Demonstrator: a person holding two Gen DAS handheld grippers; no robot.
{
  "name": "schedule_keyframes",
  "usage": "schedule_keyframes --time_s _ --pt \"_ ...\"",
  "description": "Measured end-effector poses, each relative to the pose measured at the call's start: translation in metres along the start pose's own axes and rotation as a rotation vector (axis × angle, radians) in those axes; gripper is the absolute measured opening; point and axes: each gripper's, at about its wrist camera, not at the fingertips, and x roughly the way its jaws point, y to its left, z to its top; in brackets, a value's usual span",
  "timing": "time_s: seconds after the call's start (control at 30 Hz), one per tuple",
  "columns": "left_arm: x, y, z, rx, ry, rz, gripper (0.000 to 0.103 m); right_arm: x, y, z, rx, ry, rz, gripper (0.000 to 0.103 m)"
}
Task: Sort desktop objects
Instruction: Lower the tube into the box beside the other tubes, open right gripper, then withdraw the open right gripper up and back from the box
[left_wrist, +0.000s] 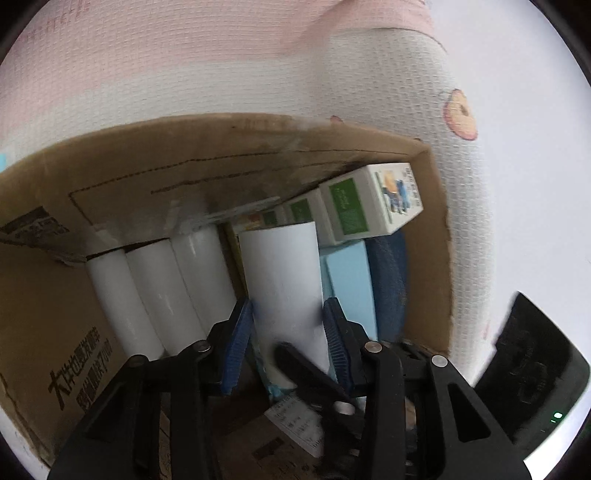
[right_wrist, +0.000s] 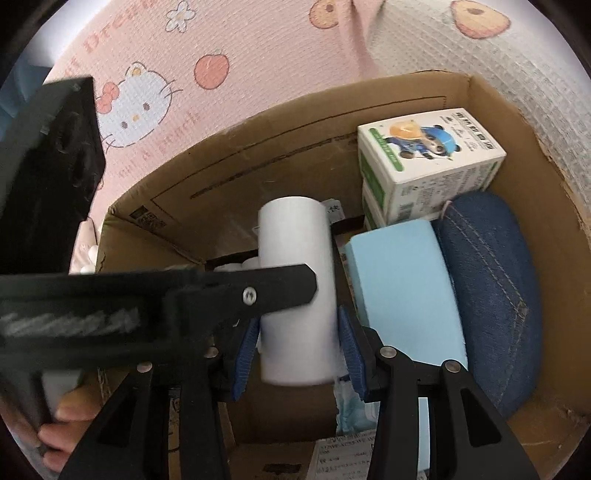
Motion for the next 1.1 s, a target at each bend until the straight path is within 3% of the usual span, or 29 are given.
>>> schedule_keyframes --time_s 0.07,0.1,0.17,0.27,0.47,0.6,0.77,1.1 --pt "0.003 -0.002 0.001 0.009 -0.007 0.006 0.037 -0.008 -0.003 -0.002 -0.009 -0.009 -0.014 0.040" --pt "0.005 -0.001 0.001 0.008 -0.008 0.013 0.029 -0.012 -0.006 -0.003 -0.007 -0.008 -0.003 0.040" --pt "0.009 0.000 0.002 0.001 -0.005 0.039 0.029 -0.021 -0.012 -0.006 0.013 -0.007 0.002 0.040" --pt "0.016 0.002 0.004 -0.021 0.009 0.061 0.029 -0.036 -0.020 -0.010 0.022 -0.025 -0.059 0.040" --pt "0.022 0.006 0.003 -0.032 0.017 0.046 0.029 -0.055 -0.020 -0.021 -0.020 -0.061 -0.093 0.040" --pt "0.007 -0.006 -0.005 0.076 -0.057 0.130 0.026 -0.051 -0.017 -0.016 -0.028 -0.041 -0.069 0.037" --pt "-0.019 -0.011 -0.016 0.194 -0.123 0.149 0.020 -0.044 -0.012 -0.024 -0.030 -0.007 -0.053 0.020" --pt "-0.079 0.001 -0.040 0.441 -0.352 0.153 0.020 -0.031 0.018 -0.019 -0.062 -0.014 -0.110 0.019"
